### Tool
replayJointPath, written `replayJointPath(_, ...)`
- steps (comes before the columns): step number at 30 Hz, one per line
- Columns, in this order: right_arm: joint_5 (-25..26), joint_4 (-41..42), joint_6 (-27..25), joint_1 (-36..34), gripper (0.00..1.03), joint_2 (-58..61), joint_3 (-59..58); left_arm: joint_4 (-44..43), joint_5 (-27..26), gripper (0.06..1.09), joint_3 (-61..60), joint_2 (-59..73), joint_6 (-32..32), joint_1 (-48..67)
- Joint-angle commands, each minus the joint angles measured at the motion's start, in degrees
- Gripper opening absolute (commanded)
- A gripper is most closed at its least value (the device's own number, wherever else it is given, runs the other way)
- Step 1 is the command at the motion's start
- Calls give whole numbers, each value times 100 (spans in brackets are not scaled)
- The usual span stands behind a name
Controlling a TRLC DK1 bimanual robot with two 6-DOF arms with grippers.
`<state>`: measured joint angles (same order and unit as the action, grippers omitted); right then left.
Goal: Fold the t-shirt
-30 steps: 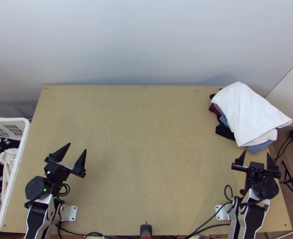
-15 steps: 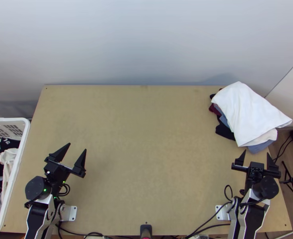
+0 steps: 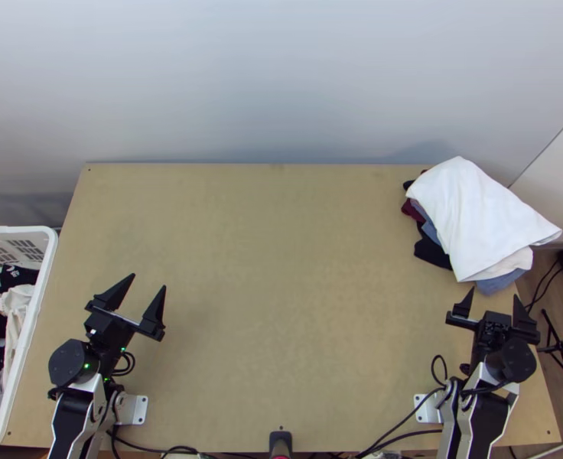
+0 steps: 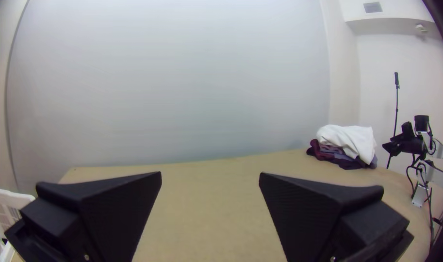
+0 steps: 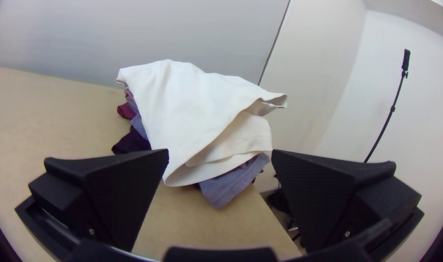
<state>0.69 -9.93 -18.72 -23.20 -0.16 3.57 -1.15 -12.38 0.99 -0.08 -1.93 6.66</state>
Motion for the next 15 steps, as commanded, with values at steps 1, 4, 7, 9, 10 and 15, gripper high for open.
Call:
replayJointPath(1, 1, 9, 70, -9, 98, -1, 3, -17, 8, 104, -3, -1, 9, 2)
replayJointPath(4, 10, 0, 35, 26, 98, -1, -6, 0, 8, 104, -3, -1, 9, 2)
replayJointPath(7, 10, -9, -44, 53, 98, 16, 3, 0, 8, 104, -3, -1, 0, 2)
replayJointPath(9, 10, -17, -193, 246, 98, 16, 3, -8, 8, 104, -3, -1, -105, 20)
replayJointPath(10, 19, -17, -237, 343, 98, 8, 3, -8, 8, 104, -3, 8, -184, 29)
replayJointPath(15, 54, 9, 141, 404, 98, -1, -6, -26, 8, 104, -12, -1, -255, 46)
